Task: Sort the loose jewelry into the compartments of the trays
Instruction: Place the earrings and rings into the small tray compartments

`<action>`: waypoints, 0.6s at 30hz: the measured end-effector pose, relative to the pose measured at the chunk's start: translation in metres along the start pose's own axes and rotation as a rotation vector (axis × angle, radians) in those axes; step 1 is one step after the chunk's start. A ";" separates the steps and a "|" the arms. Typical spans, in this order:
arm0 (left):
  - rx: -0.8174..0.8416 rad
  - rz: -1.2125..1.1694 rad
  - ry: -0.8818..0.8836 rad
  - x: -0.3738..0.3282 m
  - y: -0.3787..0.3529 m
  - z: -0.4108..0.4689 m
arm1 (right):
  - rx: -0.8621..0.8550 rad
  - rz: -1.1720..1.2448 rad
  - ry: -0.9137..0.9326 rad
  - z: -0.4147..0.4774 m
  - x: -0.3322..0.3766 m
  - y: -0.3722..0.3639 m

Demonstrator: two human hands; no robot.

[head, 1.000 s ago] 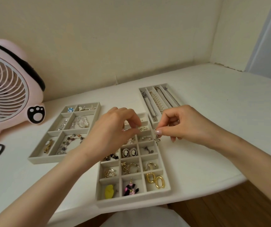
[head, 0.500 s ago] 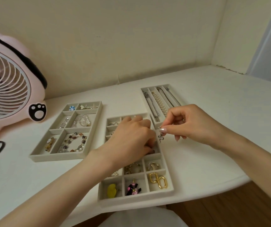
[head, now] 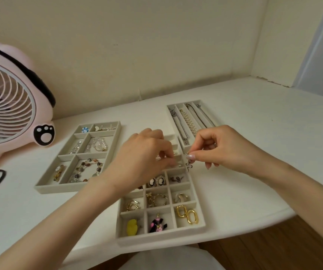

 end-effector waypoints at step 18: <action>0.049 -0.484 0.270 0.010 -0.010 -0.013 | -0.016 0.060 -0.021 0.006 -0.003 -0.017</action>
Point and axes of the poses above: each hand's wrist, its own z-axis towards the middle knuckle, its own y-axis out of the back of the hand, x = y × z, the point moved 7 cm from there along z, towards the middle knuckle, and after that the axes turned 7 degrees about -x, right-handed, at the moved point
